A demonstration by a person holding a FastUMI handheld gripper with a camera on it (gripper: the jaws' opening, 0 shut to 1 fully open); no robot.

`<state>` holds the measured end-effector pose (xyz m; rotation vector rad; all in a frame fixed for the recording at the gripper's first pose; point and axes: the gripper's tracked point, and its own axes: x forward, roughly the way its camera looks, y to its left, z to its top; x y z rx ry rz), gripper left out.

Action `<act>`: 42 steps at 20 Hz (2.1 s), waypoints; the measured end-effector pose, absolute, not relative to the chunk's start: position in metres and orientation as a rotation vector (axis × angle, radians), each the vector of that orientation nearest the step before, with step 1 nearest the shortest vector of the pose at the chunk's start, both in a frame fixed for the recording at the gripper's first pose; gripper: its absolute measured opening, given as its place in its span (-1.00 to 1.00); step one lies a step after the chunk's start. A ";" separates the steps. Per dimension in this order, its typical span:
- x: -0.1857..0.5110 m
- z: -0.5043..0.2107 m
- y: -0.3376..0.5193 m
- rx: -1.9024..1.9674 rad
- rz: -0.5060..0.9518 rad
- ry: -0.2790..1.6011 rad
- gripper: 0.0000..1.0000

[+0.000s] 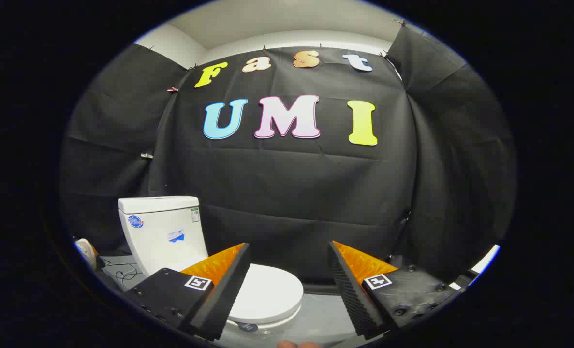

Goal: Open the toilet lid.

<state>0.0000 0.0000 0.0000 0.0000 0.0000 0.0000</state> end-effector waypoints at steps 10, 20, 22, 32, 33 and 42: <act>0.000 0.000 0.001 -0.004 -0.010 -0.002 0.97; -0.001 -0.002 0.000 -0.006 -0.008 0.005 0.97; -0.001 -0.002 0.000 -0.006 -0.008 0.005 0.97; -0.001 -0.002 0.000 0.001 -0.007 0.003 0.97; -0.001 -0.002 0.000 0.007 -0.009 -0.001 0.97; 0.004 -0.054 -0.004 0.074 -0.013 0.156 0.97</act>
